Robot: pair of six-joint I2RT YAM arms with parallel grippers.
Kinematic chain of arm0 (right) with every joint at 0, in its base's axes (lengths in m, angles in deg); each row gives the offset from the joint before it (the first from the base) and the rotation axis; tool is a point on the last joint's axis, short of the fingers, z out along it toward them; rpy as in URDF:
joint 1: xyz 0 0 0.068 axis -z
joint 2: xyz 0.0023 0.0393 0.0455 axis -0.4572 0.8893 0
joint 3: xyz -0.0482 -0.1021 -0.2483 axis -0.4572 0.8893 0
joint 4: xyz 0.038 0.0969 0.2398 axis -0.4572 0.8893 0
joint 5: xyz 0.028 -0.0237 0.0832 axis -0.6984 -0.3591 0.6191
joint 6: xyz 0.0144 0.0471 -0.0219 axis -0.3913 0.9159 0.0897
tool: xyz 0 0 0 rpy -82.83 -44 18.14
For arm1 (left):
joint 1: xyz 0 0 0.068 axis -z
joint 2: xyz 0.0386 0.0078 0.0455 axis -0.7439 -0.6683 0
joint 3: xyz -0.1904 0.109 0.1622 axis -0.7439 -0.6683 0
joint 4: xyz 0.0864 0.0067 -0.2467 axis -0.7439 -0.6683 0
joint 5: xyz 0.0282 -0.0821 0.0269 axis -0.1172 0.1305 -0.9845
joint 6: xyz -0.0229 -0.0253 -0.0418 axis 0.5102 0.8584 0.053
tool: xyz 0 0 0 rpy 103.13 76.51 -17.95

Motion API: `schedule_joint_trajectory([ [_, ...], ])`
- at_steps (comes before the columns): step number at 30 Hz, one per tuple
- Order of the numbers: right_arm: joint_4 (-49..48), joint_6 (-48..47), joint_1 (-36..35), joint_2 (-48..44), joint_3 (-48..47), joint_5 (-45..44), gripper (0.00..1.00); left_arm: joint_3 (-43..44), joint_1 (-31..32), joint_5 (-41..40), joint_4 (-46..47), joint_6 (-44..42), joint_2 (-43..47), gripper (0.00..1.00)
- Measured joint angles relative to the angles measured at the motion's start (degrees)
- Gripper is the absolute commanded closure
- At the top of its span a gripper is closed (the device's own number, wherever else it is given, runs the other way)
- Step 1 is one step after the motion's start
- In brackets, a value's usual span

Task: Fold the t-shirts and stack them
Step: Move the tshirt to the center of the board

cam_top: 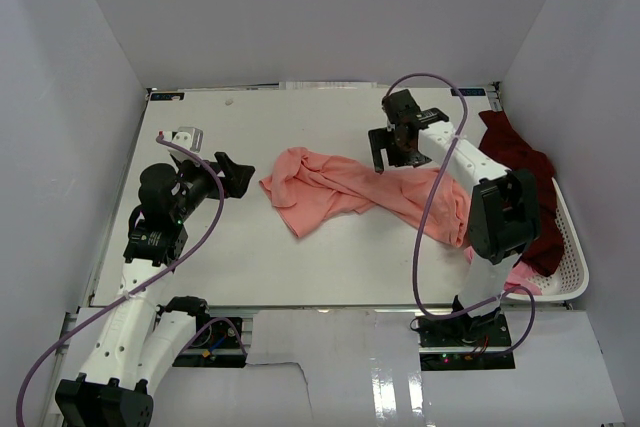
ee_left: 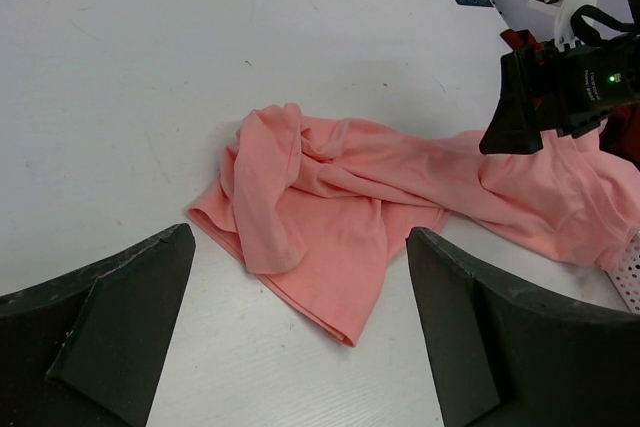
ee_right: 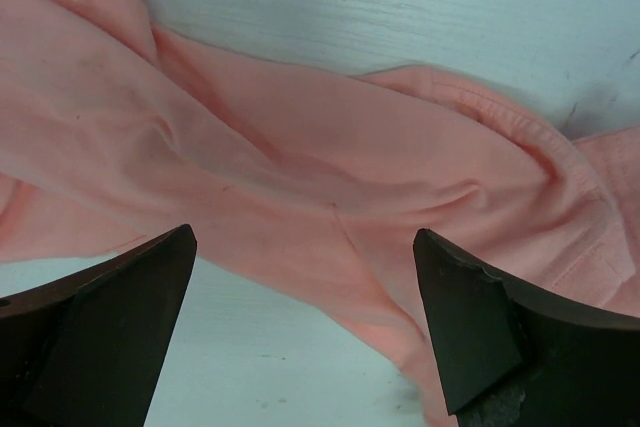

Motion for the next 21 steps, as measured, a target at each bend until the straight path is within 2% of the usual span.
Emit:
schedule_joint_trajectory([
  [7,-7.1,-0.2,0.0,0.1,8.2,2.6,0.05,0.0,0.0,0.0,0.0,0.0,0.1,0.02],
  [12,-10.9,-0.2,0.0,1.3,12.2,3.0,0.0,0.0,0.0,0.0,0.0,0.0,0.2,0.02],
  [13,-11.7,-0.3,0.0,1.7,12.8,3.0,0.05,0.0,0.0,0.0,0.0,0.0,0.2,0.02],
  [21,-16.8,-0.6,0.0,2.7,15.7,3.1,0.06,0.0,0.0,0.0,0.0,0.0,0.2,0.02],
])
